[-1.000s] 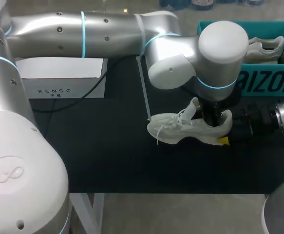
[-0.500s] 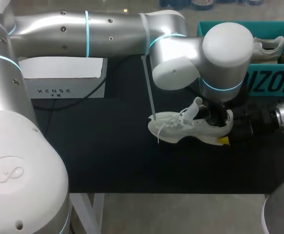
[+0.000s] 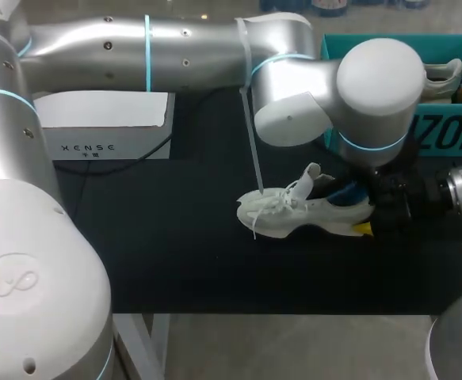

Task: Take the shoe out of the shoebox, open the shoe tongue, remove and reinsert the insole, then place the shoe into the shoebox

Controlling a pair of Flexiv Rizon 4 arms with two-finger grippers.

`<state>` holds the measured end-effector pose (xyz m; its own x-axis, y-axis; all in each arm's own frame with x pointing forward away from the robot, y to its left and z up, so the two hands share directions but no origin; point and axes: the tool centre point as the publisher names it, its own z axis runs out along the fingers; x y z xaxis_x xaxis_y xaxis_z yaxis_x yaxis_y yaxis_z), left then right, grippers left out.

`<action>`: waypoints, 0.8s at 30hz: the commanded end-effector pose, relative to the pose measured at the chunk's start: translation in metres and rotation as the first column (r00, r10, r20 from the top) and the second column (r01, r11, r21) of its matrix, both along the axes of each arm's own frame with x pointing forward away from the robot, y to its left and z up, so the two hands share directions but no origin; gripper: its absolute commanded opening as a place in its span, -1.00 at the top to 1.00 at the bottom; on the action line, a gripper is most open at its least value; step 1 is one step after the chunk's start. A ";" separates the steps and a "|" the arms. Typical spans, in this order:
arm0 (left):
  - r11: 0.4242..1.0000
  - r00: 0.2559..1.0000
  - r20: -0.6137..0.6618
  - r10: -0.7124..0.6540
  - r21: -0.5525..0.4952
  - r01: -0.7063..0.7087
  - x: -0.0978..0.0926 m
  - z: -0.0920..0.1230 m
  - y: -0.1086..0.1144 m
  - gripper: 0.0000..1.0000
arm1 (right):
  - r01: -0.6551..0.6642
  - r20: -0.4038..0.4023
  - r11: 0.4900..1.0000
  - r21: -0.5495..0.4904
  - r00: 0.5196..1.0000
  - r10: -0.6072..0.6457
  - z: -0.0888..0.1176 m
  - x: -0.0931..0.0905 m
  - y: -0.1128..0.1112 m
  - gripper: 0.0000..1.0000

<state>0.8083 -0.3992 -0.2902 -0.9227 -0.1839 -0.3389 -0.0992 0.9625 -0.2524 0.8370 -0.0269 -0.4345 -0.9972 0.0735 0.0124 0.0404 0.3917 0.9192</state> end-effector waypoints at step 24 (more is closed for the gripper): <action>0.997 0.996 0.031 0.079 -0.008 -0.079 -0.013 0.009 0.020 0.54 | 0.001 0.000 1.000 -0.002 1.000 -0.001 -0.006 0.001 0.002 1.00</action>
